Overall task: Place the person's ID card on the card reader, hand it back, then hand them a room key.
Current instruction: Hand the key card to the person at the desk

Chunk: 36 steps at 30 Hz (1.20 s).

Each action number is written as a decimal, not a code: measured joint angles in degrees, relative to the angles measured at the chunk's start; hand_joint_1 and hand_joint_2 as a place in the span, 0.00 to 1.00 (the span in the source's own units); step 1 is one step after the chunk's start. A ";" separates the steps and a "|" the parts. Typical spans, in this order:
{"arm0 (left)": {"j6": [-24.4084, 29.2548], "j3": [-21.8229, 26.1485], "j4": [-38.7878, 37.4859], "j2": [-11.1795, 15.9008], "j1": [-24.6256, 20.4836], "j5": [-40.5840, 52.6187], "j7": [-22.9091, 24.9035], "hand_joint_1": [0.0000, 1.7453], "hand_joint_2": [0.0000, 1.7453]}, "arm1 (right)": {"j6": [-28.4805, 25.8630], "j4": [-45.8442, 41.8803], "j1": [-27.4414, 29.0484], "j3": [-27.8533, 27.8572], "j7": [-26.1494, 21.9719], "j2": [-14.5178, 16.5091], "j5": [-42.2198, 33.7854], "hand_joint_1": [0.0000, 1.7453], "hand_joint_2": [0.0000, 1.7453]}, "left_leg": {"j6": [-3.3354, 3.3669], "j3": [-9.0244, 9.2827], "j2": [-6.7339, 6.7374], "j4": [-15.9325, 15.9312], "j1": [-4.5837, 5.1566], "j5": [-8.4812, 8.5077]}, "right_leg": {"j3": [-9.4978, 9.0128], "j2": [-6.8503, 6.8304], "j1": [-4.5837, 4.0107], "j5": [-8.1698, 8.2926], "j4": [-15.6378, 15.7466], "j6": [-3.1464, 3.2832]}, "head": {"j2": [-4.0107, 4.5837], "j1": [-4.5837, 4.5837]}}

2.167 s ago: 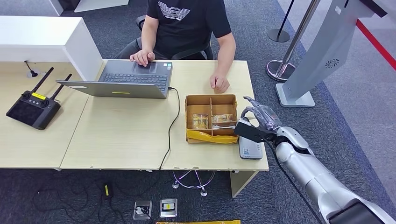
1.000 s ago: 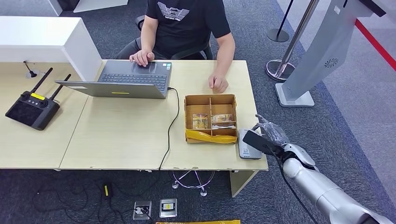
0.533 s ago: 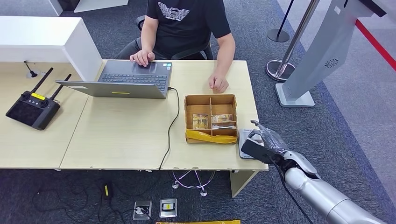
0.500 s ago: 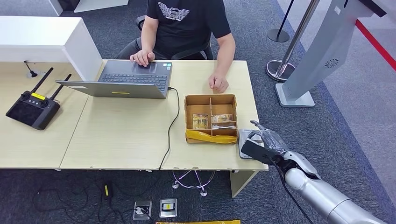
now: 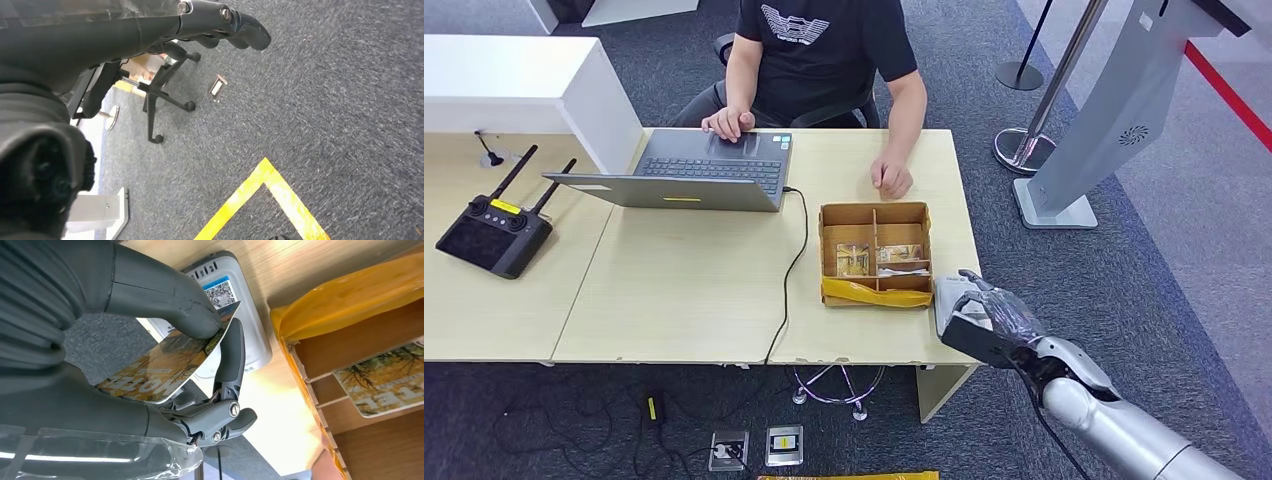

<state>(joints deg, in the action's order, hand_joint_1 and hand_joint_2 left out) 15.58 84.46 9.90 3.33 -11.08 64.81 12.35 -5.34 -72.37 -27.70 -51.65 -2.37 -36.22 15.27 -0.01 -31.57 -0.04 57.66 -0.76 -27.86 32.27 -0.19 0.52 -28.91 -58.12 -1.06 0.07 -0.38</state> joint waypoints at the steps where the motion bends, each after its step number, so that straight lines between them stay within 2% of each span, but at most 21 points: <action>1: -0.35 -0.01 0.00 0.08 -0.01 0.02 -0.29 0.00 0.00 | -0.08 -0.38 -0.03 0.17 -0.13 -0.18 0.21 1.00 1.00 | 0.00 -0.01 0.00 0.00 0.00 0.00 | -0.01 0.00 0.00 0.00 0.00 0.00 | 0.00 0.01; 5: -2.48 -0.02 -0.03 0.61 -0.03 0.34 -1.77 0.00 0.00 | -0.45 -0.97 -2.04 1.73 -2.16 -0.41 1.75 1.00 1.00 | -0.01 -0.04 0.01 -0.01 0.00 0.01 | -0.01 -0.01 0.00 0.04 -0.02 0.01 | 0.00 0.00; 8: -4.45 -0.03 -0.06 1.32 -0.08 0.80 -3.16 0.00 0.00 | -0.40 -0.71 -6.60 3.56 -5.14 0.23 4.00 1.00 1.00 | -0.03 -0.03 0.05 -0.01 -0.01 0.04 | 0.00 0.01 0.00 0.08 -0.04 0.02 | 0.00 0.01; 11: -5.56 -0.04 -0.08 1.80 -0.26 1.13 -4.56 0.00 0.00 | -0.43 0.75 -11.57 5.25 -7.97 2.17 7.02 1.00 1.00 | -0.04 -0.03 0.01 -0.02 -0.02 0.09 | -0.03 -0.03 -0.02 0.10 -0.04 0.04 | 0.00 0.01; 19: -8.18 -0.04 -0.13 3.19 -0.33 1.44 -6.50 0.00 0.00 | 2.04 6.61 -20.47 9.94 -9.72 10.10 14.95 1.00 1.00 | -0.12 -0.13 -0.08 -0.02 -0.04 0.17 | 0.03 -0.12 -0.04 0.10 -0.08 0.05 | 0.00 -0.01; 27: -11.23 -0.04 -0.13 4.39 -0.35 2.32 -8.43 0.00 0.00 | 4.32 11.24 -21.02 10.50 -9.94 19.87 18.20 1.00 1.00 | -0.13 -0.15 -0.08 -0.03 -0.08 0.17 | 0.07 -0.10 -0.09 0.09 -0.08 0.07 | 0.00 -0.01; 31: -12.61 -0.04 -0.13 5.12 -0.32 2.87 -9.69 0.00 0.00 | 2.75 15.60 -21.02 10.21 -10.95 25.00 19.42 1.00 1.00 | -0.14 -0.15 -0.08 -0.03 -0.11 0.17 | 0.07 -0.10 -0.13 0.08 -0.09 0.08 | 0.00 -0.01; 36: -13.93 -0.04 -0.13 6.10 -0.28 2.99 -11.31 0.00 0.00 | 0.09 21.06 -21.51 10.14 -11.40 29.34 19.69 1.00 1.00 | -0.14 -0.15 -0.08 -0.03 -0.11 0.17 | 0.07 -0.10 -0.12 0.08 -0.08 0.08 | 0.00 -0.01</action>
<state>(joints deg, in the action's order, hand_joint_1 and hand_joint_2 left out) 1.65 84.41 9.77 9.44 -11.36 67.80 1.03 -5.24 -51.31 -49.21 -41.51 -13.78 -6.88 34.95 -0.15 -31.72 -0.12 57.64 -0.87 -27.69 32.34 -0.29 0.40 -28.82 -58.20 -0.98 0.07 -0.39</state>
